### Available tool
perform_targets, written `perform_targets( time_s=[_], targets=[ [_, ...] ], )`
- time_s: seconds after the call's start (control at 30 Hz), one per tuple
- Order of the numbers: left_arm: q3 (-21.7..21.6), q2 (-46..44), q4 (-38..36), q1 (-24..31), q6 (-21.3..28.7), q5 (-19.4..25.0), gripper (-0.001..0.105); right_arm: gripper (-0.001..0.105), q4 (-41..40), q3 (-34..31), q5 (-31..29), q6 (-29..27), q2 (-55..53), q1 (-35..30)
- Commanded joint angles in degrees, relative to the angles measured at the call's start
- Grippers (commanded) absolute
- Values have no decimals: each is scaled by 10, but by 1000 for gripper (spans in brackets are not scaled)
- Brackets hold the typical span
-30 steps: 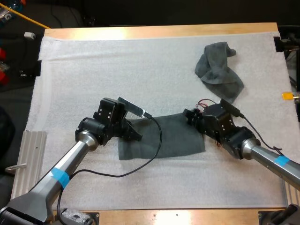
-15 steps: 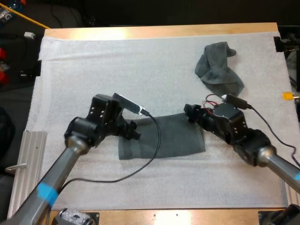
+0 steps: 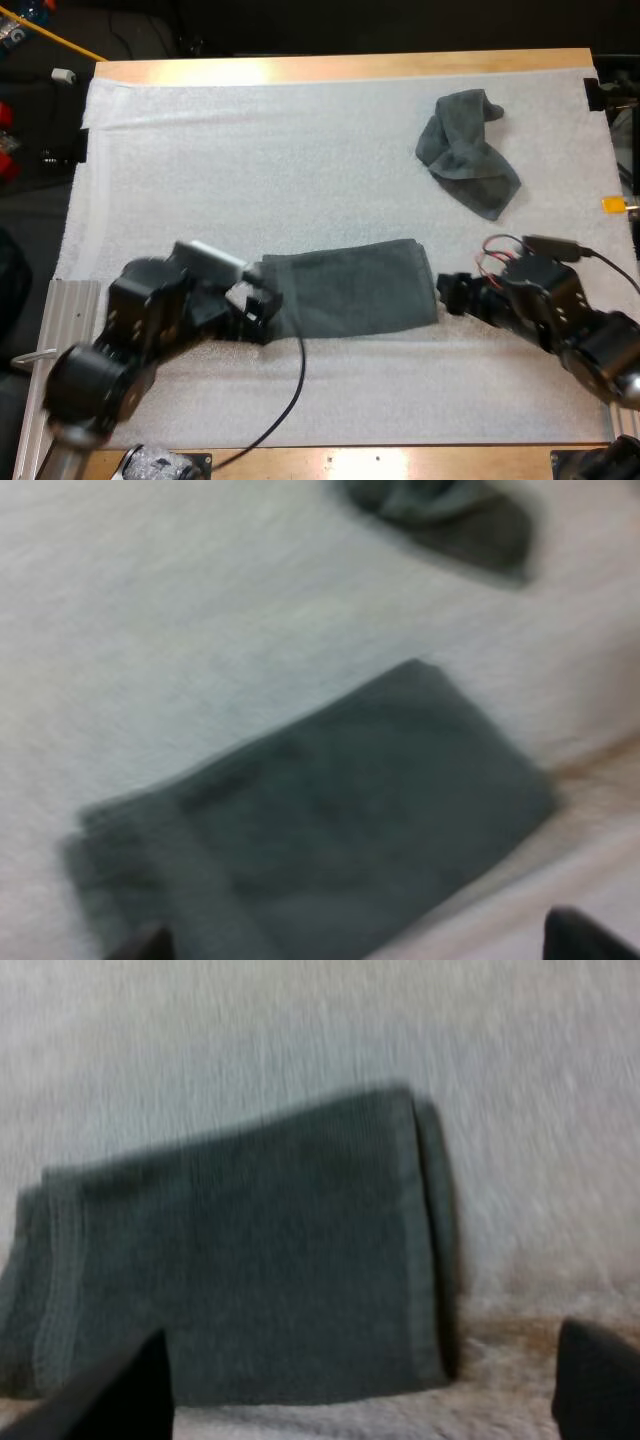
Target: Pick towel from pile, fold and stack
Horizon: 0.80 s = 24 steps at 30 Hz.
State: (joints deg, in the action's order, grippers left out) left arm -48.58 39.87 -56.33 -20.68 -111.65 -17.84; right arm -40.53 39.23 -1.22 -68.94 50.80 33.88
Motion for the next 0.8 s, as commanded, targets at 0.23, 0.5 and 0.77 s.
perform_targets(
  time_s=[0.23,0.5,0.77],
  targets=[
    [-4,-109,-34,0,-122,-52,69,73,-137,0,51,-22,-94,-4],
    [-4,-142,-36,0,-150,-52,69,72,-131,0,51,-31,-100,-4],
    [-4,-141,-36,0,-164,-52,69,72,-55,0,83,-38,-10,-55]
  ],
)
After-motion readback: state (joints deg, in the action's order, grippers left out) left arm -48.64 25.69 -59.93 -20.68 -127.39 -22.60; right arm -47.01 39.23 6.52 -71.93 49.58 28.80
